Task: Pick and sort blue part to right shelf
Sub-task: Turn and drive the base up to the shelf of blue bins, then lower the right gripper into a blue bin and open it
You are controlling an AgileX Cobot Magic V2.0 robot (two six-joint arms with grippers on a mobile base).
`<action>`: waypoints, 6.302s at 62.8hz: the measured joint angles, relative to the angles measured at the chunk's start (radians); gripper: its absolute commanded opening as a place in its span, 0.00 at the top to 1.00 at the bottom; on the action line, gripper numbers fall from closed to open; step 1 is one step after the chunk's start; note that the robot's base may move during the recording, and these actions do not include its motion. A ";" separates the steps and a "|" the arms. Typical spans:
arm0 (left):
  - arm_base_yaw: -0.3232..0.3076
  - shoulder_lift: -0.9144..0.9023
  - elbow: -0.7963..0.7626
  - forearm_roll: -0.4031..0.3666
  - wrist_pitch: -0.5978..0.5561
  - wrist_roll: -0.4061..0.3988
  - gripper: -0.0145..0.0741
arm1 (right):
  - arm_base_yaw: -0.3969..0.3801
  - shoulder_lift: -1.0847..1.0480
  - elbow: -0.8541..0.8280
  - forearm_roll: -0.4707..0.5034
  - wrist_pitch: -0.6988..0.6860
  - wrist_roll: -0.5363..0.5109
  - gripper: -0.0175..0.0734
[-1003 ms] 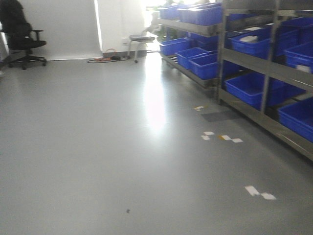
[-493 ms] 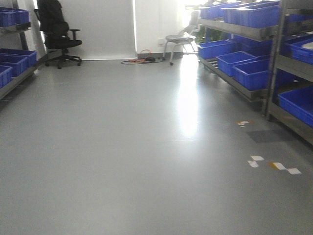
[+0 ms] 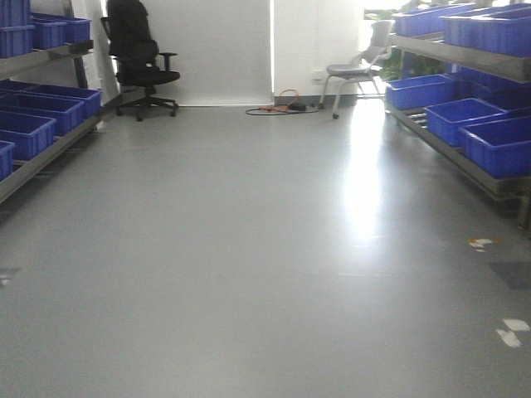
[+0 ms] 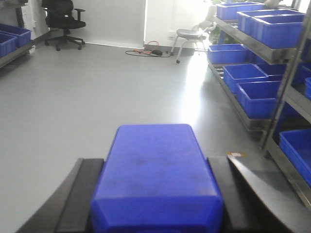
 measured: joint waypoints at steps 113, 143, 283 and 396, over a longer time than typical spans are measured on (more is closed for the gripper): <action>0.000 0.000 0.000 0.000 0.000 0.000 0.51 | 0.000 0.000 0.000 0.000 0.000 0.000 0.38; 0.000 0.000 0.000 0.000 0.000 0.000 0.51 | 0.000 0.000 0.000 0.000 0.000 0.000 0.38; 0.000 0.000 0.000 0.002 0.000 0.000 0.51 | 0.000 0.000 0.000 0.000 0.000 0.000 0.38; -0.118 0.745 -0.265 -0.003 -0.245 0.000 0.39 | 0.148 0.671 -0.309 0.019 -0.191 0.005 0.36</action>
